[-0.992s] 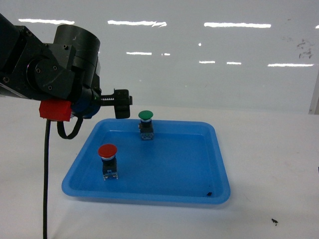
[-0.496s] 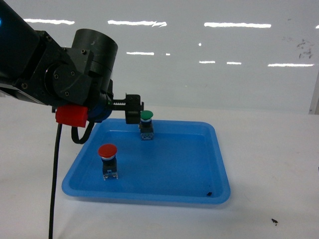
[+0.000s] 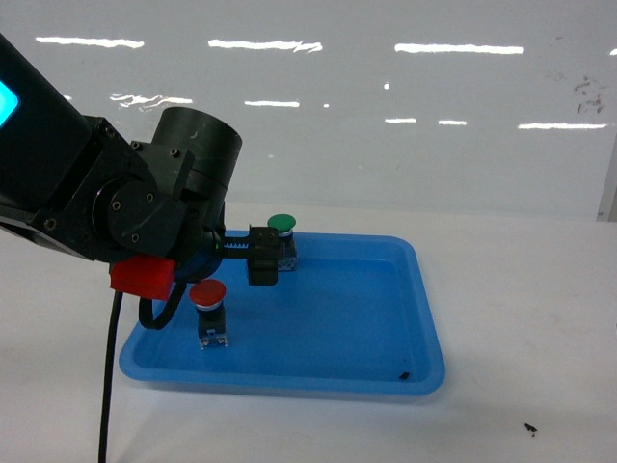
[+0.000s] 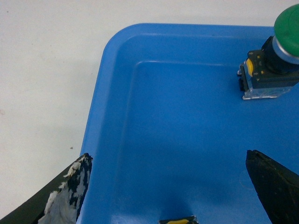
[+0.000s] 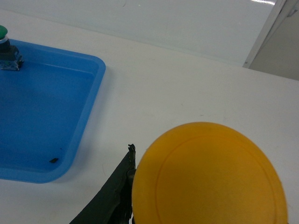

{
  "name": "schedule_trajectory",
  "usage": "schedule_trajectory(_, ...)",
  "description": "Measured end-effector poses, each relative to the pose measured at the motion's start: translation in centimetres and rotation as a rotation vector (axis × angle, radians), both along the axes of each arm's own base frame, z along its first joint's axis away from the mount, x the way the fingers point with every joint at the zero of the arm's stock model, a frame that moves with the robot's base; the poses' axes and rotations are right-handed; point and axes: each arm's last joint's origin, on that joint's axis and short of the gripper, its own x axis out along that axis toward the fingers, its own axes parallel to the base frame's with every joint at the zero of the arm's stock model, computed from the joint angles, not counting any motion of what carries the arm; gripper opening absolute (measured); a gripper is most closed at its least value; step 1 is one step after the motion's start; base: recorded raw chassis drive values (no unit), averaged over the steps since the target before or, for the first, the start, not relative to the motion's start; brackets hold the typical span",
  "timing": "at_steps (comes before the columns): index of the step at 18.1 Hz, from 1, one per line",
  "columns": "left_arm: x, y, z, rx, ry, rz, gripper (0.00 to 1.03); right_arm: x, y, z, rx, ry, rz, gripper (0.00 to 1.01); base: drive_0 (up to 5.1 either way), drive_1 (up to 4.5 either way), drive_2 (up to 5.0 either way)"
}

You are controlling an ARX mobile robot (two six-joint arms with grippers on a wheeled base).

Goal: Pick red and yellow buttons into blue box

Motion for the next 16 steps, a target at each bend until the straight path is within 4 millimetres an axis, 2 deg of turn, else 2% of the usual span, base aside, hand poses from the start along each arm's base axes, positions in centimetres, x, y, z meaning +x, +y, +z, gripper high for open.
schedule_trajectory(9,-1.7,0.0,-1.0,-0.014,0.038,-0.004,0.98,0.0,0.0,0.0,0.000,0.000,0.000,0.36,0.0,0.00,0.0)
schedule_trajectory(16,-1.8,0.1,-1.2,-0.012,0.055,0.016,0.98,0.0,0.0,0.0,0.000,0.000,0.000,0.36,0.0,0.00,0.0)
